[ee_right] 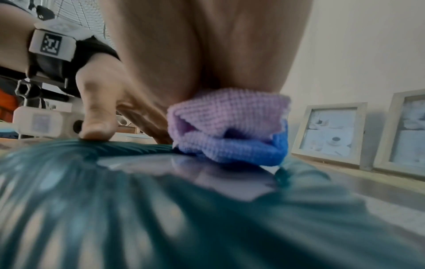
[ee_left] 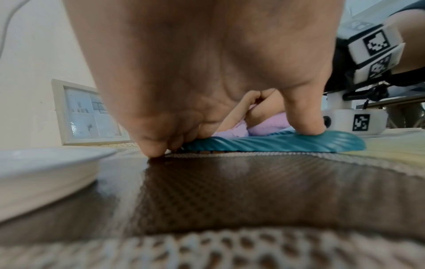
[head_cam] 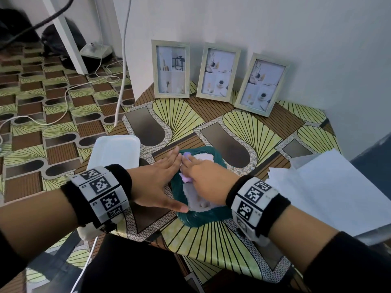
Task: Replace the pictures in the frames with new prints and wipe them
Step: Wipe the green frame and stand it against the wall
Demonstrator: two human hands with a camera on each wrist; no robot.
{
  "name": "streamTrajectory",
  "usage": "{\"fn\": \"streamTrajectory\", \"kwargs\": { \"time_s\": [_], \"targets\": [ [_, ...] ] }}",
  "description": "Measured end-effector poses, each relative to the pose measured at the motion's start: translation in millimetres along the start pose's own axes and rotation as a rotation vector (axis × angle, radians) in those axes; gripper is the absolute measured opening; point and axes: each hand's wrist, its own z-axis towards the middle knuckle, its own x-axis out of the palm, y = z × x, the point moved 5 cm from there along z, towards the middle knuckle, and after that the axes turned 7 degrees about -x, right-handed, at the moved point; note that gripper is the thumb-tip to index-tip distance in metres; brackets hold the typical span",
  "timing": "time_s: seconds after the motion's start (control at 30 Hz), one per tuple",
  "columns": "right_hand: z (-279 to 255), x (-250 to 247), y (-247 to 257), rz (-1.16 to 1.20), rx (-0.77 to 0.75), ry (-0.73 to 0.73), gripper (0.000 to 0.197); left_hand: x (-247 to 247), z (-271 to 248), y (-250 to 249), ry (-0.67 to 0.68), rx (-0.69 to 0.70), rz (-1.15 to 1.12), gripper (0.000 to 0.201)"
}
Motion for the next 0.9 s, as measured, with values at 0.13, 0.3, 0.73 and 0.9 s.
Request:
{"fn": "streamTrajectory", "kwargs": {
  "time_s": [0.13,0.3,0.73,0.9],
  "targets": [
    [-5,2,10,0.055,-0.016,-0.092,0.065,-1,-1,-1,-0.001,0.003,-0.004,0.131],
    [-30,21,18,-0.024,-0.134,-0.078,0.053,-1,-2,-1,0.011,-0.003,0.014,0.130],
    [-68,45,-32,0.108,-0.003,-0.174,0.048,-1,-2,-2,0.009,-0.008,0.025,0.134],
    [-35,28,-44,0.077,0.128,-0.198,0.051,-2,-3,-4,0.017,-0.018,0.018,0.134]
  ]
}}
